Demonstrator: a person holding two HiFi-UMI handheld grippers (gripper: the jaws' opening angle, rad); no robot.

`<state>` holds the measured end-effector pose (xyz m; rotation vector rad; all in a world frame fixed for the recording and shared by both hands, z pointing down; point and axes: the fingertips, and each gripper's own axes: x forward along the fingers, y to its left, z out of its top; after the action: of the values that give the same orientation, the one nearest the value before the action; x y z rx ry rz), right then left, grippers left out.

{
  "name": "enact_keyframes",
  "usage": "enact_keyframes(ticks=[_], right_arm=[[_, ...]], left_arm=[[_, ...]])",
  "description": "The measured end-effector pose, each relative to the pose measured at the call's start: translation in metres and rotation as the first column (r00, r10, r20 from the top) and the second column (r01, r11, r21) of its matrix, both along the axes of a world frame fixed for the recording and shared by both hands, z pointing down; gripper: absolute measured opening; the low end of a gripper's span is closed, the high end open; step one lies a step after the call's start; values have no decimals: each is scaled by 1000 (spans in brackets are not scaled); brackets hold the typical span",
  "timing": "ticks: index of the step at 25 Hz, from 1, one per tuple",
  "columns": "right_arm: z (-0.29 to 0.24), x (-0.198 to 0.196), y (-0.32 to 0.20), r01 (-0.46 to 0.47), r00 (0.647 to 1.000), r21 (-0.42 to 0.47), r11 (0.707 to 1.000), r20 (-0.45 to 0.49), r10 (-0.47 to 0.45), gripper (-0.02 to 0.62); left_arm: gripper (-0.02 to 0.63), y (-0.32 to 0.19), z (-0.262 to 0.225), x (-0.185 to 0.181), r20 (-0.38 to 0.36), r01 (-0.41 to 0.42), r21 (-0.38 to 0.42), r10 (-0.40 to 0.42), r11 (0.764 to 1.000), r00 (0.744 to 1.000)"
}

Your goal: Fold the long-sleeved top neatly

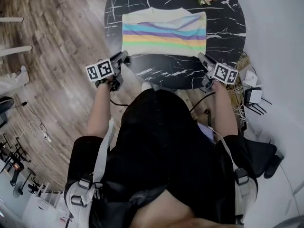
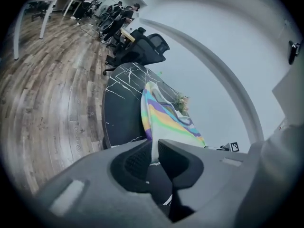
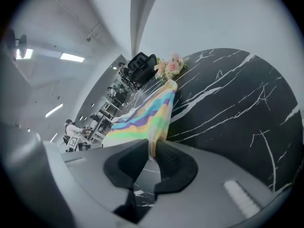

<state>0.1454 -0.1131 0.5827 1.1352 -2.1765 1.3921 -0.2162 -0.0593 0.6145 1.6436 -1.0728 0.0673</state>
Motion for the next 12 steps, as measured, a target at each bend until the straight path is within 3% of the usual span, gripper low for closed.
enact_keyframes(ticks=[5,12], right_arm=[[2,20,25,48,999,-42,998,-13,-48,41],[19,27,58,175,977,-74,982,-113,-183,41]], left_arm=[[48,23,-1,-3,-21,-38,-5,38,999,999],[48,57,8,-3,-52,-32,-24,30,999,998]])
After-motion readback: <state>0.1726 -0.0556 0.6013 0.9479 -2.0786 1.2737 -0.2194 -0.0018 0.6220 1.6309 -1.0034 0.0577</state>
